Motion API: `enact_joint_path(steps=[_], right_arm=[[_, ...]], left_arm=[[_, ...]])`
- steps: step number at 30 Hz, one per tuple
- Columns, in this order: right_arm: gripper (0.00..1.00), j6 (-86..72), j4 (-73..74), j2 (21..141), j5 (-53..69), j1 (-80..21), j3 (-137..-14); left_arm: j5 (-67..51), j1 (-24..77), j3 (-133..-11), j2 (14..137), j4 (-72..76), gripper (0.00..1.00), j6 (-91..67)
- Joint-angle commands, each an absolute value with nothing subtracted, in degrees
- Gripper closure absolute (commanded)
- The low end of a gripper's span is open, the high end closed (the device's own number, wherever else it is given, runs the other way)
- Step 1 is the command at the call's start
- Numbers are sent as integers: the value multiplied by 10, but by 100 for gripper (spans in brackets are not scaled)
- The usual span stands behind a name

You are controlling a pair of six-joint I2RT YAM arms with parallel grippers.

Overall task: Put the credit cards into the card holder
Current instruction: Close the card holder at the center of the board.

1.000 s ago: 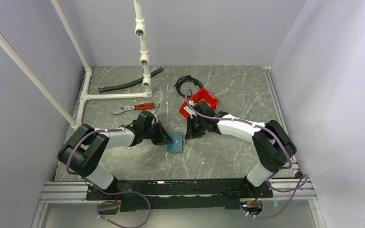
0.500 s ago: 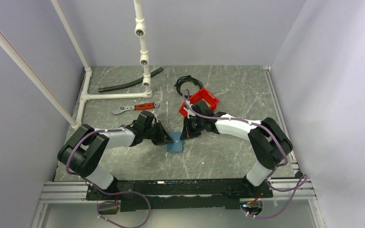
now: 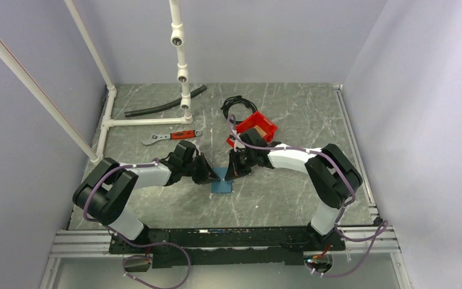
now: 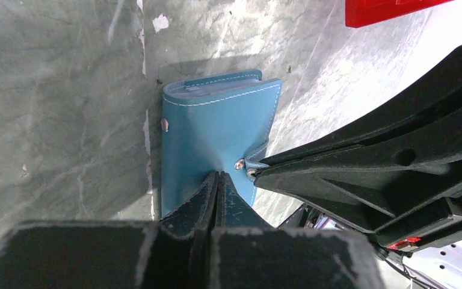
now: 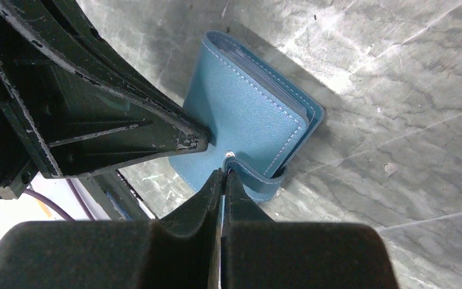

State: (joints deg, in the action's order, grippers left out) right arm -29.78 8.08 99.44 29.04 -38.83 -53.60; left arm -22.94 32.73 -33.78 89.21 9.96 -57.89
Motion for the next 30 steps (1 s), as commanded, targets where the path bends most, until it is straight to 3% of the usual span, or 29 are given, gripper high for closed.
enact_joint_path(steps=[1,13,30], right_arm=[[100,-281,89,1003,285,-396,-566],[100,-243,226,1022,123,-447,-636],[100,-245,292,1033,34,-473,-672]], left_arm=[[-223,344,-331,894,69,98,-567],[-223,345,-324,894,80,98,-572],[-222,346,-320,884,80,99,-575]])
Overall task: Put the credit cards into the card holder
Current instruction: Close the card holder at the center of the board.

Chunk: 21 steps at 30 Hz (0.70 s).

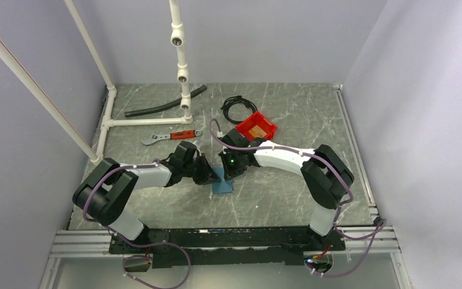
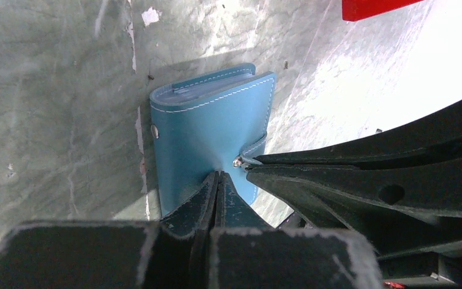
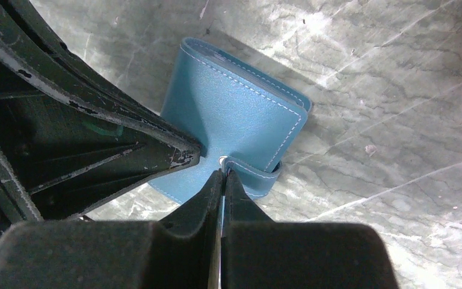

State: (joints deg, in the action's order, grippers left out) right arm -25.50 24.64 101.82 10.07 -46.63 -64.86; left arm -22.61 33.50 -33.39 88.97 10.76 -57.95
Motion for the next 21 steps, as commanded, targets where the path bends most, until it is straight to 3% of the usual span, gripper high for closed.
enact_joint_path(steps=[1,7,21], right_arm=[[100,-243,294,1035,33,-475,-674],[100,-248,297,1059,26,-500,-688],[99,-306,166,1057,211,-433,-611]], left_arm=[[-222,346,-319,883,80,99,-575],[-218,346,-318,880,81,99,-577],[-229,346,-295,880,116,99,-590]])
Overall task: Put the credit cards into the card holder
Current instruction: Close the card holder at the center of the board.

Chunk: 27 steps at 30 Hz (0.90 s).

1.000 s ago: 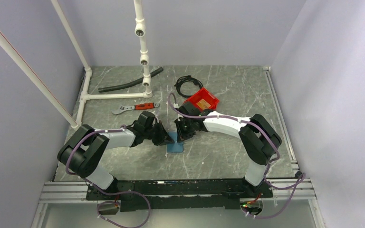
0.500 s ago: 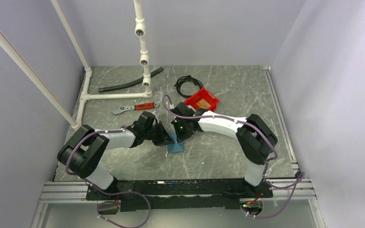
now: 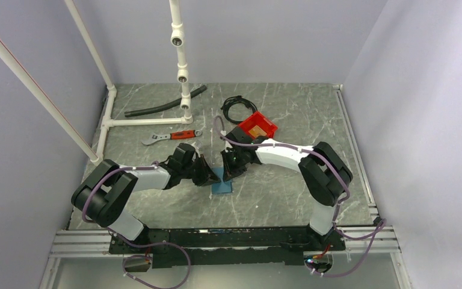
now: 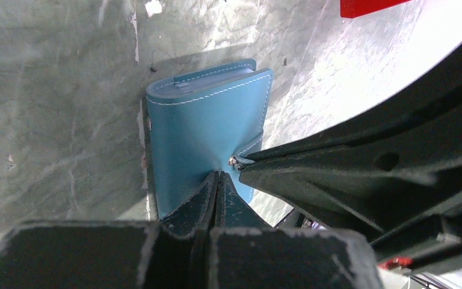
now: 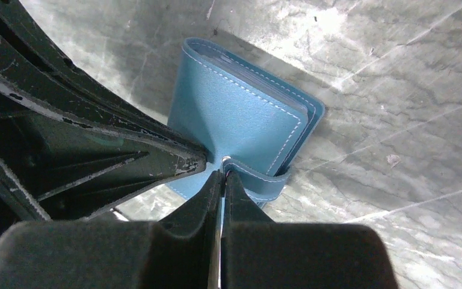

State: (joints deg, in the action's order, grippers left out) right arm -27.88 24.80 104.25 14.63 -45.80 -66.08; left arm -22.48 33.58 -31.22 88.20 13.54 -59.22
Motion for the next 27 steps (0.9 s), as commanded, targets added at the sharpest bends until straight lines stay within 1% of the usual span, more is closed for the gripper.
enact_joint_path(steps=[1,3,5,9,15,17,20,23,27], right_arm=[[92,-302,160,1048,221,-425,-604],[81,-290,152,1027,226,-420,-594],[76,-277,149,1012,230,-420,-593],[74,-274,135,1002,241,-420,-592],[74,-266,155,983,191,-420,-600],[76,-259,163,990,188,-421,-607],[84,-257,161,1000,200,-423,-612],[87,-259,153,1005,213,-425,-614],[97,-262,148,1008,221,-426,-613]], left_arm=[[-228,346,-295,879,114,99,-589],[-224,346,-294,873,110,99,-586],[-223,346,-293,869,108,99,-584],[-222,346,-291,870,113,99,-583],[-227,346,-285,875,124,99,-588],[-227,346,-286,875,122,99,-586],[-227,346,-289,873,119,99,-585],[-226,346,-289,872,116,99,-585],[-226,346,-290,872,114,99,-585]])
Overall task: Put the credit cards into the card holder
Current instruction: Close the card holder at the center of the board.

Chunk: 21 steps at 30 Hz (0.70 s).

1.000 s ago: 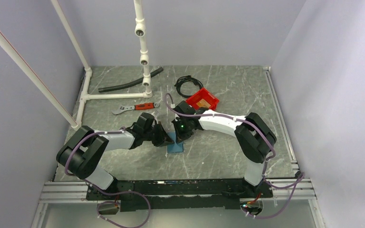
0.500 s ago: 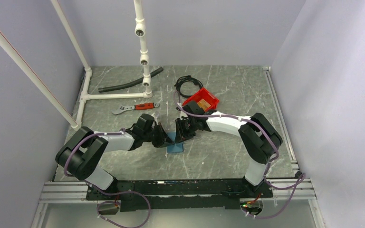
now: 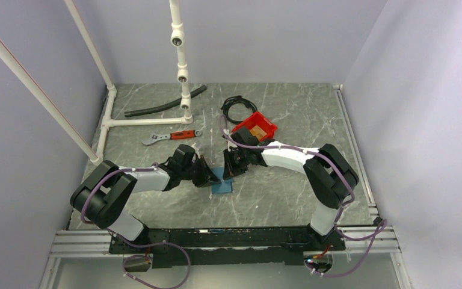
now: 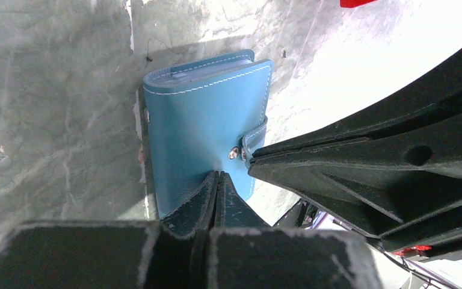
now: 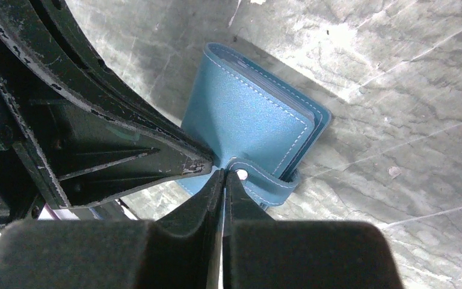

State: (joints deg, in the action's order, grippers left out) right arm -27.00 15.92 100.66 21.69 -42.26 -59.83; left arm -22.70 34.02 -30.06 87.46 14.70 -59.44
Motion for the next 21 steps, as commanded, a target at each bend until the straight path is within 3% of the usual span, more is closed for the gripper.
enact_joint_path(steps=[1,21], right_arm=[[100,-262,147,1009,220,-426,-613],[100,-294,108,1046,238,-425,-590]], left_arm=[[-225,346,-290,872,115,99,-584],[-224,346,-292,870,110,99,-584]])
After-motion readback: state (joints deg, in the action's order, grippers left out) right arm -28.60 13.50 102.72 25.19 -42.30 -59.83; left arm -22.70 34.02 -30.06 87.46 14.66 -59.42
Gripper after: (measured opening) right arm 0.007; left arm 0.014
